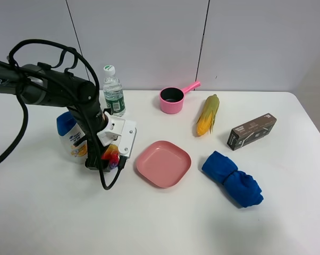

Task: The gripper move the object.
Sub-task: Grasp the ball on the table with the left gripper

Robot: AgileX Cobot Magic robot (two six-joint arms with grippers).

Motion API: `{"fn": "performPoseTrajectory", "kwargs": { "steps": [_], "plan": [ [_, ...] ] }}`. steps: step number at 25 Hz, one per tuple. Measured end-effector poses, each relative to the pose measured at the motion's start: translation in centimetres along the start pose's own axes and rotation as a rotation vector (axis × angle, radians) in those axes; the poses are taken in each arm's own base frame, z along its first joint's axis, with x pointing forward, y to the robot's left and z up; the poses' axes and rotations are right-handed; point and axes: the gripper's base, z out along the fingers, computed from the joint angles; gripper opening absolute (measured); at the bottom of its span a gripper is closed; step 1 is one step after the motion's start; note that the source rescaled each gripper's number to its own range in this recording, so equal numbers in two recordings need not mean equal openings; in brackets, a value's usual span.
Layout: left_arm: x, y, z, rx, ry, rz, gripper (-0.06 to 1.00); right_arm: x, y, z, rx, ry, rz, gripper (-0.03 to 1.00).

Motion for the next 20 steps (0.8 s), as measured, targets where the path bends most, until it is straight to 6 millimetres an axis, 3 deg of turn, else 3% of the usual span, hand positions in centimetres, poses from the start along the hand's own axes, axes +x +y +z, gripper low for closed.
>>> {"fn": "performPoseTrajectory", "kwargs": {
  "steps": [15,17,18,20],
  "plan": [
    [1.1,0.2,1.5,0.024,0.0,-0.057,0.99,0.0,0.0,0.0,0.0,0.0,0.0,1.0],
    [1.0,0.1,1.5,0.029,-0.008,-0.073,0.84,0.0,0.0,0.0,0.0,0.0,0.0,1.0],
    [1.0,0.1,1.5,0.033,-0.009,-0.074,0.66,0.0,0.0,0.0,0.0,0.0,0.0,1.0],
    [0.9,-0.1,1.5,0.047,-0.007,-0.073,0.09,0.0,0.0,0.0,0.0,0.0,0.0,1.0]
  ]
}}
